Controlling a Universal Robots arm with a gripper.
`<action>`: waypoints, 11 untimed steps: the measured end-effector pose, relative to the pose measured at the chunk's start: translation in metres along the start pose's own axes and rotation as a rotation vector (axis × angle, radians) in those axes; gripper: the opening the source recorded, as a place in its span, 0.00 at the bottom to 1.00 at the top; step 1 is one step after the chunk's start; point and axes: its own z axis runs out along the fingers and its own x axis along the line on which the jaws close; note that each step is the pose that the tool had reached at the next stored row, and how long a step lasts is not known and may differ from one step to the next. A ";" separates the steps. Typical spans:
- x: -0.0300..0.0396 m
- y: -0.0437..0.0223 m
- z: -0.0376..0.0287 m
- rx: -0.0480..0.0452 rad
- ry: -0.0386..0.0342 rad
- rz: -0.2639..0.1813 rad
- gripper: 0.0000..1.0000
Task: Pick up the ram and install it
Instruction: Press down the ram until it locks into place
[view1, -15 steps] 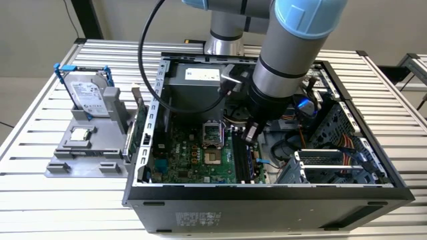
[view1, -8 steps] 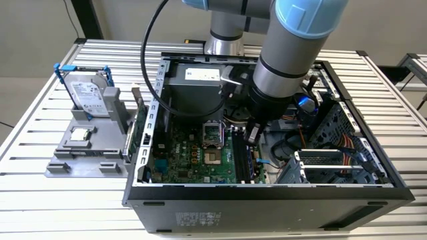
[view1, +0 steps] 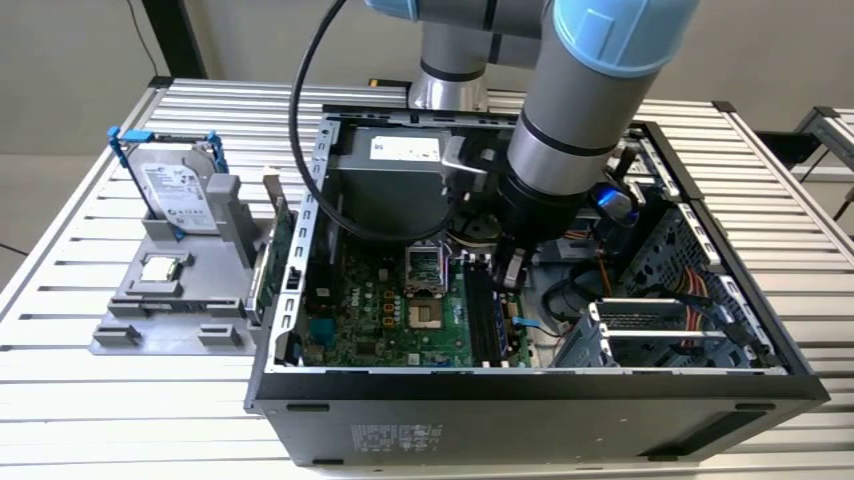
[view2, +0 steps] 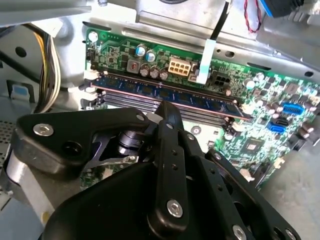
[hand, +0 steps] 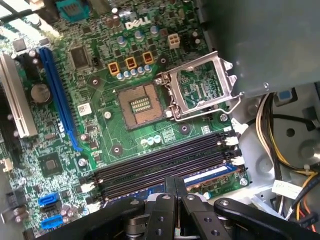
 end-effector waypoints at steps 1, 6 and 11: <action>-0.0001 -0.0003 0.0000 -0.0001 0.0004 -0.008 0.00; -0.0006 -0.0018 -0.0001 -0.0006 0.0025 -0.048 0.00; -0.0011 -0.0033 -0.0001 -0.0012 0.0048 -0.094 0.00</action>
